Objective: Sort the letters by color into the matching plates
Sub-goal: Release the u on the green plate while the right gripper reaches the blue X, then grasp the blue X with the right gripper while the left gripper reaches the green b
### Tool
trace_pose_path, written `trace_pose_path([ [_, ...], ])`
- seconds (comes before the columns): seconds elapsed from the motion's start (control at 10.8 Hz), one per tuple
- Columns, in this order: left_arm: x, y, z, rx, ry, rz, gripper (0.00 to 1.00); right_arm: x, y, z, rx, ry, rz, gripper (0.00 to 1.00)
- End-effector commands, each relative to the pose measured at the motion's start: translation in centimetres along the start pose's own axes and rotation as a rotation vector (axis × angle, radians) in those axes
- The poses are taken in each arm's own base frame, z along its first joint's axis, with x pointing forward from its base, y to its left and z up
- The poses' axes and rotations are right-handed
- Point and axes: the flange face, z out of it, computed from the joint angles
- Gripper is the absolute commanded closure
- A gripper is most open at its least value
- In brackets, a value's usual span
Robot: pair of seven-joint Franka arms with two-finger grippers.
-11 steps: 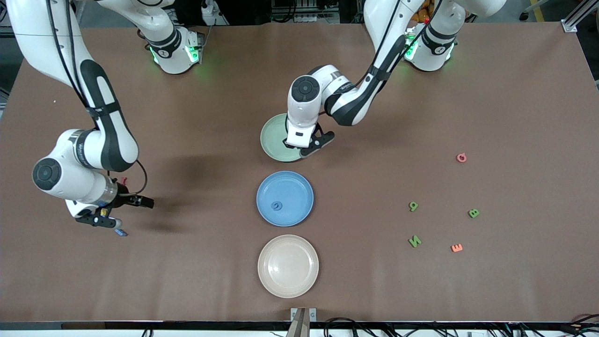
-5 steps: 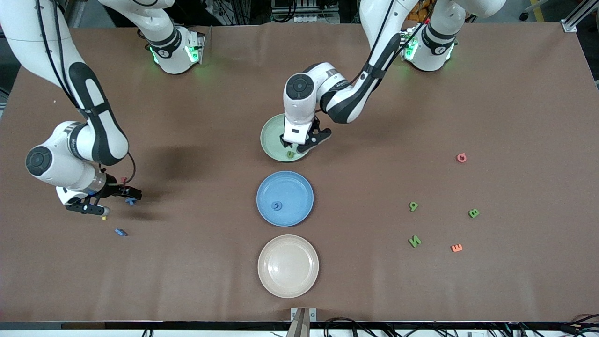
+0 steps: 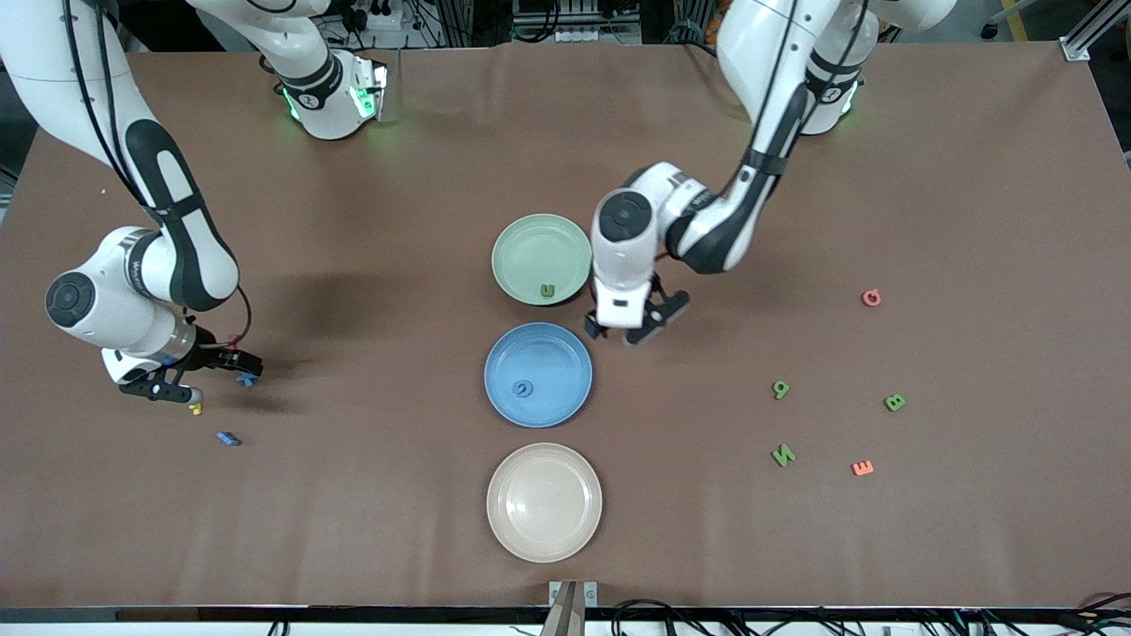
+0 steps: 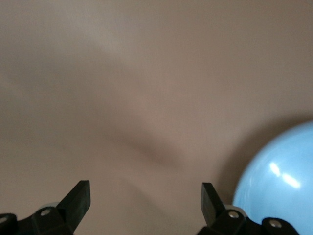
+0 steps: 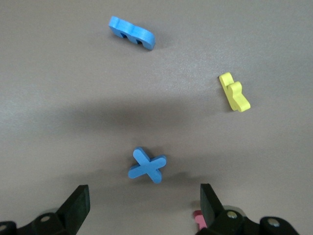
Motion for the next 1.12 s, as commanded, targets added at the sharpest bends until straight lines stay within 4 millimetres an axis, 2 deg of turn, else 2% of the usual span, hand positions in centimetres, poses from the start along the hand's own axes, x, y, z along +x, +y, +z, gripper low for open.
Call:
trace_pose_path([
  [0.0,9.9,-2.5,-2.3,-0.009,0.02,-0.057,0.0,-0.3,0.3,1.2,0.001,0.017,-0.005,0.0],
  [0.19,14.4,-4.5,-2.4,-0.004,0.026,-0.103,0.0,-0.4,0.3,2.0,-0.001,0.013,-0.004,0.0],
  [0.37,17.9,-6.5,-1.7,0.018,0.033,-0.13,0.0,-0.4,0.3,2.5,-0.001,0.016,-0.002,0.0],
  [0.56,21.4,-8.7,-1.4,0.04,0.025,-0.216,0.0,-0.3,0.2,3.0,-0.003,0.023,0.0,0.0],
  [0.65,22.8,-9.6,-1.4,0.04,0.026,-0.322,0.0,-0.2,0.2,2.9,-0.003,0.026,0.0,0.03],
  [0.74,23.3,-9.9,-0.8,0.046,0.026,-0.464,0.0,-0.1,0.1,3.0,-0.003,0.026,-0.002,0.08],
  [0.84,24.2,-10.6,-0.3,0.052,0.029,-0.611,0.0,-0.1,0.0,3.1,-0.004,0.031,-0.002,0.18],
  [0.93,25.4,-11.5,-0.2,0.054,0.032,-0.696,0.0,-0.1,0.0,3.2,-0.003,0.031,0.002,0.33],
  [1.02,25.6,-11.6,-0.2,0.051,0.029,-0.732,0.0,-0.1,-0.1,3.2,-0.001,0.031,0.003,0.49],
])
